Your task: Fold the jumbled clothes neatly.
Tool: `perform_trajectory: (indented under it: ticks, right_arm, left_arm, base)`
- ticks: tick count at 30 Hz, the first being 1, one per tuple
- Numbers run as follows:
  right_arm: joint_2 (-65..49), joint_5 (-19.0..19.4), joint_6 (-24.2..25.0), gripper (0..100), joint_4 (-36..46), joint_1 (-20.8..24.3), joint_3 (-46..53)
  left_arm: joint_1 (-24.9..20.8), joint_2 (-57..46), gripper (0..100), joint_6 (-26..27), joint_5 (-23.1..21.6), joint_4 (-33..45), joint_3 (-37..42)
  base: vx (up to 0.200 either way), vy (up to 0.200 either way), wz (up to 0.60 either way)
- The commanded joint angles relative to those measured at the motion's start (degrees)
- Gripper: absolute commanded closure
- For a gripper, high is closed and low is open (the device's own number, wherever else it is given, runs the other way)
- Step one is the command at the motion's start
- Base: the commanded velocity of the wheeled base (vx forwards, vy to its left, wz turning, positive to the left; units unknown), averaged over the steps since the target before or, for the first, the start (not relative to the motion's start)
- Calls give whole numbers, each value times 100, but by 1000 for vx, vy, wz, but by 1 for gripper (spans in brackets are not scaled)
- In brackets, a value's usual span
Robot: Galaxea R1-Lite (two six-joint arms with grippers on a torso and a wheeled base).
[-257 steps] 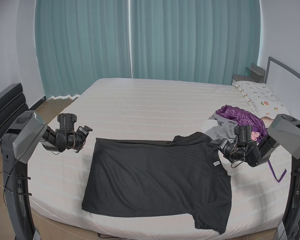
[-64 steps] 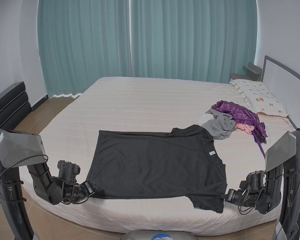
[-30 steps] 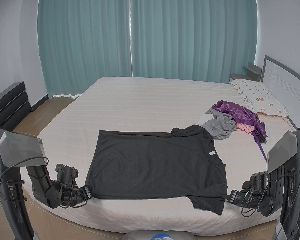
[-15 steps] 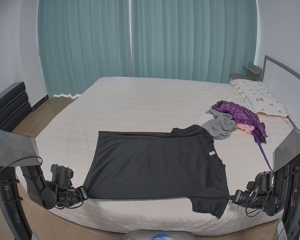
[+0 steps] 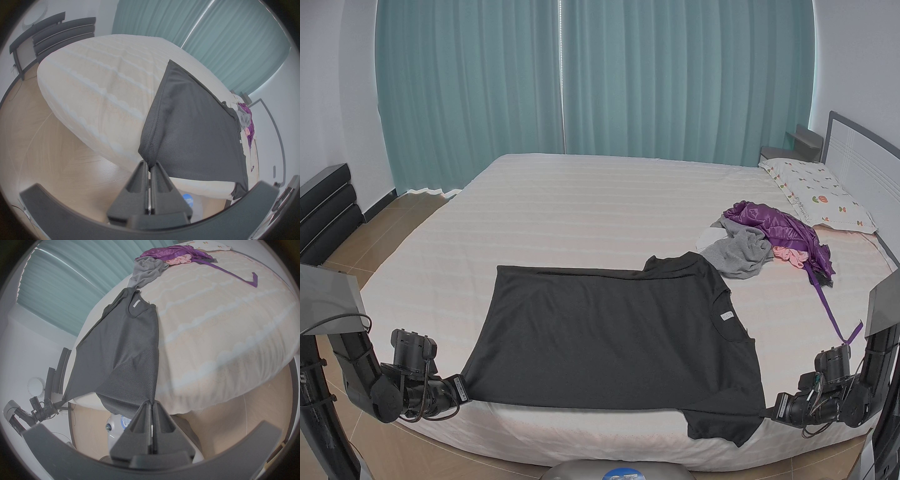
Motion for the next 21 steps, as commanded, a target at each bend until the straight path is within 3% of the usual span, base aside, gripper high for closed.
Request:
perform_trajectory:
  ticks: [1, 13, 16, 21]
  right_arm:
    - [-697, -25, -104, 100, 244, 5, 99]
    - [-1005, -245, -210, 100, 806, 49, 99]
    - [-1022, -517, -307, 100, 1008, 49, 99]
    - [-1154, -614, -307, 100, 1158, 84, 99]
  left_arm:
    - [7, -238, 100, 234, 7, 0, 302]
    - [-37, -571, 100, 700, 69, 44, 759]
    - [-72, -668, 100, 797, 95, 44, 935]
    - [-125, -809, 100, 929, 262, 35, 1172]
  base:
    - [0, 0, 0]
    - [0, 0, 0]
    - [0, 0, 0]
    - [0, 0, 0]
